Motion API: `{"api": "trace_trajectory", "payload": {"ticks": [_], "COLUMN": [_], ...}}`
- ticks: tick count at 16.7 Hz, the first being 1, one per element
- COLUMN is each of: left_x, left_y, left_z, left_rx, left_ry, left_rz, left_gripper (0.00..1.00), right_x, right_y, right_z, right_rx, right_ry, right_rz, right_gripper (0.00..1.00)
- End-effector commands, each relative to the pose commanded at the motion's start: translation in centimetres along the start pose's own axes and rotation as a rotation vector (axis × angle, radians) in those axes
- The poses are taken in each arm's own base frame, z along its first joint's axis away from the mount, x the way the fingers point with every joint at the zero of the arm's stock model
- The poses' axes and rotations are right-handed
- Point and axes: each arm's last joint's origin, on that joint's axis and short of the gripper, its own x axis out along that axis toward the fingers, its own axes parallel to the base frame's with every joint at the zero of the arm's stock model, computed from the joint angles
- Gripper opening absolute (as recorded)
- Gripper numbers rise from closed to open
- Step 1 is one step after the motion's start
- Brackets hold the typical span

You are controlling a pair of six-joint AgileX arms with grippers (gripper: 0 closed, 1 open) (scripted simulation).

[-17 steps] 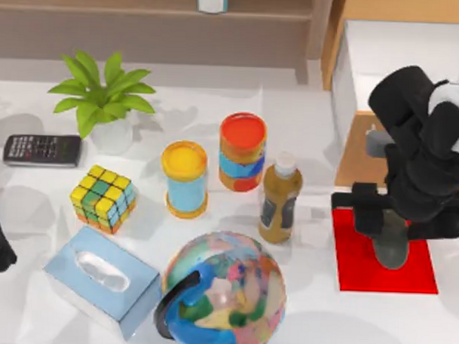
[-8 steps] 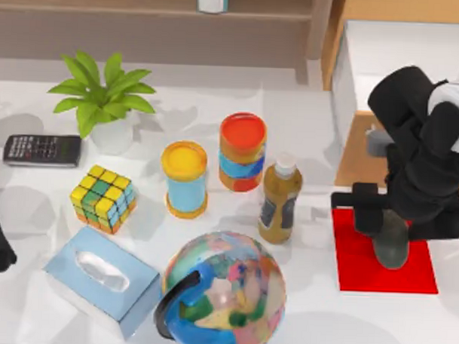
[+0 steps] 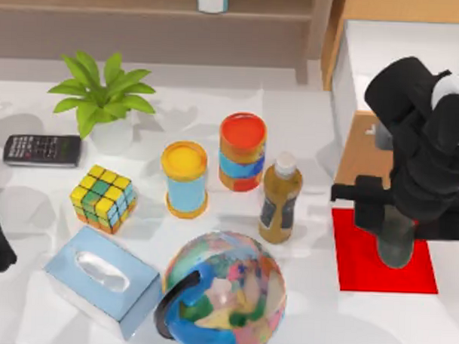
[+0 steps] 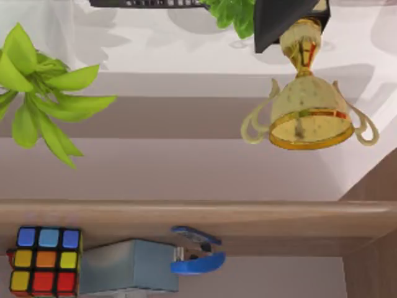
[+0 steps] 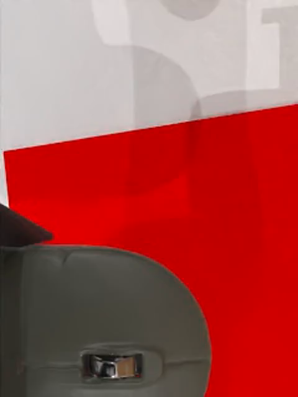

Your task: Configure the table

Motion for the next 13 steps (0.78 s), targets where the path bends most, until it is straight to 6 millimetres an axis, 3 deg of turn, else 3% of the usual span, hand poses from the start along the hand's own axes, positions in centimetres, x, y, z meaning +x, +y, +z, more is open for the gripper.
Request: {"api": "trace_trajectory", "payload": {"ticks": [6, 13], "left_x": [0.0, 0.0], "left_y": [0.0, 0.0], "left_z": [0.0, 0.0], "left_rx": [0.000, 0.000], "left_ry": [0.000, 0.000], "left_rz": [0.000, 0.000], "left_gripper": [1.00, 1.00], "right_x": [-1.2, -0.1], "right_y": [-0.4, -1.1], "right_z": [-0.9, -0.9], "right_rx": [0.030, 0.035], "right_ry": [-0.036, -0.008], "right_rz": [-0.025, -0.032], "right_gripper": [0.00, 0.00]}}
